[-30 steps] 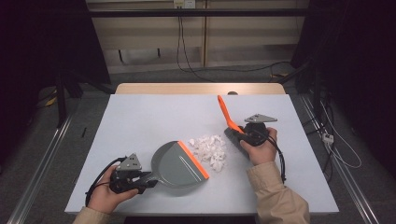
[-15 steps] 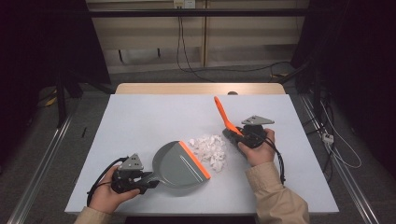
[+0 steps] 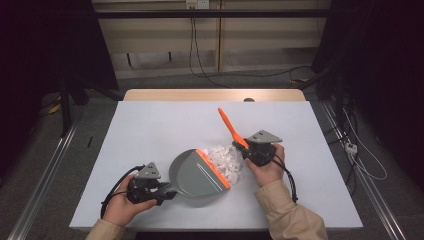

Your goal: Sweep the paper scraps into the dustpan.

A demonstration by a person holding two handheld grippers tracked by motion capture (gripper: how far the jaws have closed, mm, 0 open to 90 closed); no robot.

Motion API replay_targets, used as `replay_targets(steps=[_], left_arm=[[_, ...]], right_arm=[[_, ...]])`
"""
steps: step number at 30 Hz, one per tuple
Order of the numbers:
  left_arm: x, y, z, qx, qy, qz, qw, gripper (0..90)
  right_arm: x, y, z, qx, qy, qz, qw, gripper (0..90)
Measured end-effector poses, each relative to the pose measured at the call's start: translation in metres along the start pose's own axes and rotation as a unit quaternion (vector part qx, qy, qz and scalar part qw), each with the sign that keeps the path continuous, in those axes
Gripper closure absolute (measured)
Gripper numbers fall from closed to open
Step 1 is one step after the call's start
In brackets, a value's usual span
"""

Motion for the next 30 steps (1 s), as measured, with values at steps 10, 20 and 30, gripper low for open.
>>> replay_targets(steps=[10,20,30], left_arm=[[-0.006,0.003,-0.008,0.002,-0.002,0.003,1.0,62.1],[-0.005,0.004,-0.012,-0.005,-0.004,0.007,1.0,62.0],[-0.003,0.002,-0.014,0.001,-0.002,0.012,0.9999,62.0]], right_arm=[[-0.005,-0.033,-0.008,-0.017,0.022,0.006,0.9996,70.9],[-0.011,-0.063,-0.014,-0.068,0.036,-0.006,0.997,71.0],[-0.024,-0.093,-0.008,-0.136,0.058,-0.013,0.989,71.5]])
Point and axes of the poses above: each handheld gripper's, and its own axes: z roughly backward along the jaws, x roughly out of its underside, y roughly to its right, the point moved 7 cm from there along -z, roughly forward along the jaws, and after that the axes turned 2 degrees about -x, right-handed, at the moved point
